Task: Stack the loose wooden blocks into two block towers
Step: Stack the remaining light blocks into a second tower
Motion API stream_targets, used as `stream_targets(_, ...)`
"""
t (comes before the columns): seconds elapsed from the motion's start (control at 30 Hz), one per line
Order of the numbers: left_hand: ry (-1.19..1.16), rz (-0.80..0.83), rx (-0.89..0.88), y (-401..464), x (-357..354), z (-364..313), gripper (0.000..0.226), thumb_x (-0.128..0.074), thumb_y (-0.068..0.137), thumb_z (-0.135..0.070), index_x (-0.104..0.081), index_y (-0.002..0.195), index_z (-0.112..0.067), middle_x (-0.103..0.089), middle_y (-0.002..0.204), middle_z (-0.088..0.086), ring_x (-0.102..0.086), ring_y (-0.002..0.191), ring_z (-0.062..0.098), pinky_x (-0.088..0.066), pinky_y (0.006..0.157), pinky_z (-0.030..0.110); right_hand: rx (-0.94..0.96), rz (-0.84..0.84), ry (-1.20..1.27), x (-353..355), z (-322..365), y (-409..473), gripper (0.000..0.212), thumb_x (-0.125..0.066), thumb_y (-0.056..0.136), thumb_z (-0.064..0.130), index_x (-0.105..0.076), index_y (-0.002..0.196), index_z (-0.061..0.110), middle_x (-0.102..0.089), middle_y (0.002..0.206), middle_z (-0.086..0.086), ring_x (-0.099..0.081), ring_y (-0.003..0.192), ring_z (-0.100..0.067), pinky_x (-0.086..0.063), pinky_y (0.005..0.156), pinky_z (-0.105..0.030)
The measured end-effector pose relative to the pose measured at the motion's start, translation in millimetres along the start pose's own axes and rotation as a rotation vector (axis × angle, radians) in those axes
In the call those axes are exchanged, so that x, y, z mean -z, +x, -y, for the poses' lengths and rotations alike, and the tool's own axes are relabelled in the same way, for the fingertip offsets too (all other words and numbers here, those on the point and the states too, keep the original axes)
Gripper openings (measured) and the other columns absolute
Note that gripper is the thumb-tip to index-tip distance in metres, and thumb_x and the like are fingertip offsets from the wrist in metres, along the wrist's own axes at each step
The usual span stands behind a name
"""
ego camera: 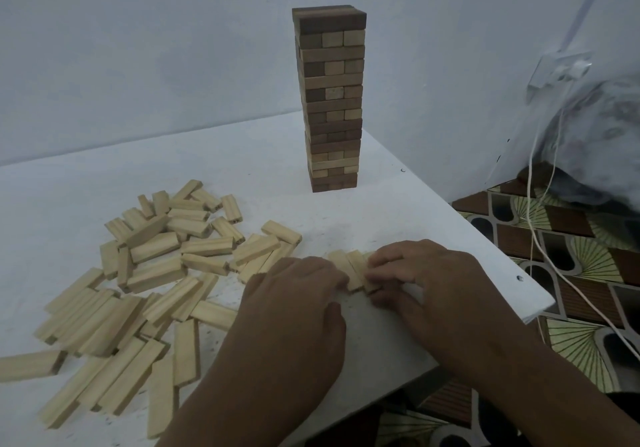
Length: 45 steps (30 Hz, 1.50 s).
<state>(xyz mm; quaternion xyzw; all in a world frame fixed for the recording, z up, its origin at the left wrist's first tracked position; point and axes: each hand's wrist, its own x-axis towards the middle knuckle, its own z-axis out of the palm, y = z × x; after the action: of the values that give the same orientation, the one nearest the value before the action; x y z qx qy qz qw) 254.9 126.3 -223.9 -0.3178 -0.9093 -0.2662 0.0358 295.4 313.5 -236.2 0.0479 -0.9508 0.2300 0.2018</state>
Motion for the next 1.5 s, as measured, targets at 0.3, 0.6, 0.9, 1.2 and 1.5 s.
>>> stream_targets(0.3, 0.058, 0.047, 0.006, 3.6, 1.5, -5.0, 0.034, -0.048, 0.082, -0.035, -0.063, 0.112, -0.04, -0.061, 0.115, -0.027, -0.05, 0.112, 0.0, -0.025, 0.088, 0.032, -0.063, 0.07, 0.164, 5.4, -1.1, 0.2, 0.008, -0.071, 0.081, 0.011, -0.075, 0.081, 0.018, -0.069, 0.089, 0.004, -0.059, 0.085, -0.008, -0.045, 0.079, -0.016)
stream_targets(0.6, 0.031, 0.083, 0.007, 3.4, 1.3, -5.9, 0.037, -0.047, 0.082, -0.039, -0.066, 0.114, -0.037, -0.059, 0.122, -0.026, -0.044, 0.118, -0.001, -0.024, 0.098, 0.033, 0.041, -0.158, 0.035, -8.6, -8.4, 0.6, 0.03, -0.059, 0.084, 0.039, -0.074, 0.074, 0.014, -0.069, 0.081, 0.004, -0.05, 0.087, -0.015, -0.018, 0.091, 0.005)
stream_targets(0.9, 0.034, 0.115, 0.018, 3.9, 6.4, -10.1, 0.04, -0.042, 0.082, -0.043, -0.059, 0.119, -0.042, -0.053, 0.124, -0.03, -0.041, 0.123, -0.003, -0.028, 0.103, 0.038, 0.035, -0.113, 0.051, -4.1, -9.4, 3.5, 0.017, -0.068, 0.085, 0.01, -0.071, 0.087, 0.026, -0.069, 0.093, 0.011, -0.063, 0.088, -0.006, -0.044, 0.089, -0.016)
stream_targets(1.2, 0.195, 0.006, 0.263, -3.4, 47.3, 14.8, 0.031, -0.038, 0.099, -0.038, -0.041, 0.128, -0.05, -0.033, 0.135, -0.033, -0.017, 0.127, -0.006, -0.01, 0.09, 0.03, 0.069, 0.012, 0.063, -0.1, 22.0, 18.9, 0.029, -0.052, 0.087, 0.034, -0.073, 0.097, 0.018, -0.064, 0.099, 0.016, -0.047, 0.096, 0.006, -0.02, 0.089, 0.007)
stream_targets(1.5, 0.177, -0.041, 0.346, -11.5, 56.5, 31.0, 0.011, -0.058, 0.087, -0.035, -0.057, 0.089, -0.045, -0.057, 0.095, -0.021, -0.046, 0.105, 0.005, -0.029, 0.094, 0.043, 0.095, 0.172, -0.028, -30.3, 60.7, 34.6, 0.043, -0.041, 0.088, 0.041, -0.069, 0.111, 0.018, -0.067, 0.112, 0.005, -0.059, 0.104, -0.02, -0.047, 0.09, -0.037)
